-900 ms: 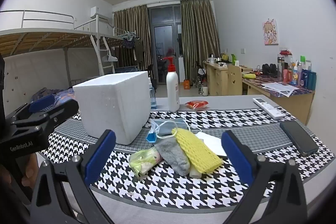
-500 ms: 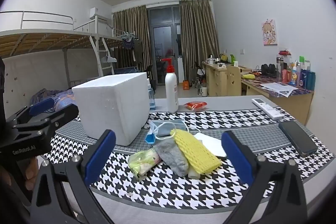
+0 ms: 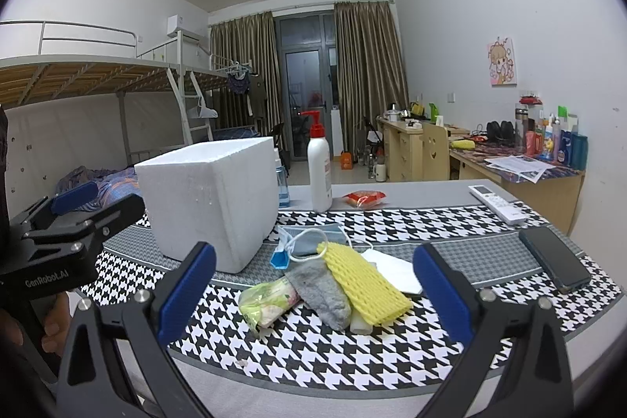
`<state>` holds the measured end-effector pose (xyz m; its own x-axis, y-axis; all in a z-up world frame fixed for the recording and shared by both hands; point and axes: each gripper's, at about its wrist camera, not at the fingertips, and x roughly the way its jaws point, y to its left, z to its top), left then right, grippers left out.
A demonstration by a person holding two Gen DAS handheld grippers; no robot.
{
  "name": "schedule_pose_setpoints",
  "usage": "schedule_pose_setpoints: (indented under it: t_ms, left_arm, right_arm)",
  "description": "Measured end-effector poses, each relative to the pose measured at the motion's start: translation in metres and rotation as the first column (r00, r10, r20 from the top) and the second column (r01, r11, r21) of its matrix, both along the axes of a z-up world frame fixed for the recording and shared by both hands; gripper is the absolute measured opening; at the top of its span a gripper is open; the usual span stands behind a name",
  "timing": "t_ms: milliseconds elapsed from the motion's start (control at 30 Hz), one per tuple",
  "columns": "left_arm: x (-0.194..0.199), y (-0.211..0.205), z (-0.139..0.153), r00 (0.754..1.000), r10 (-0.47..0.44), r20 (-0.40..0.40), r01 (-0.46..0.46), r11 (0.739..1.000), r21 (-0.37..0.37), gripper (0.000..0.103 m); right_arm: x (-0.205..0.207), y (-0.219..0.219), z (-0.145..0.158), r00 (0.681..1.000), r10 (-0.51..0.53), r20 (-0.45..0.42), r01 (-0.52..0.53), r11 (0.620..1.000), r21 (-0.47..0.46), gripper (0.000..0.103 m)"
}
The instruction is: Organize soft objects
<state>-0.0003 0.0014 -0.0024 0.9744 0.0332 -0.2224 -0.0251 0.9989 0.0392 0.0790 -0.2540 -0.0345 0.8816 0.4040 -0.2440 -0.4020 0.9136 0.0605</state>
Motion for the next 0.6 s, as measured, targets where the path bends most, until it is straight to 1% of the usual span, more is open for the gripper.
schedule_pose_setpoints:
  t_ms: [133, 267, 467, 600]
  left_arm:
    - [0.0009, 0.0004, 0.0005, 1.0, 0.001, -0.004, -0.001, 1.0, 0.004, 0.102]
    - [-0.001, -0.0008, 0.0023, 1.0, 0.016, 0.013, -0.016, 1.0, 0.008, 0.102]
    - [-0.0011, -0.0031, 0.0016, 1.0, 0.002, 0.009, -0.002, 1.0, 0.013, 0.102]
    - [0.001, -0.0025, 0.0007, 1.0, 0.016, -0.002, -0.015, 1.0, 0.011, 0.102]
  right_arm:
    - [0.0002, 0.0001, 0.0003, 1.0, -0.002, -0.001, 0.002, 1.0, -0.001, 0.102]
    - [0.0, 0.001, 0.0001, 1.0, -0.004, 0.001, 0.004, 1.0, -0.002, 0.102]
    - [-0.0011, 0.0007, 0.0004, 1.0, -0.005, 0.003, 0.005, 1.0, -0.002, 0.102]
    - [-0.0021, 0.001, 0.0011, 1.0, -0.003, 0.002, 0.004, 1.0, -0.002, 0.102]
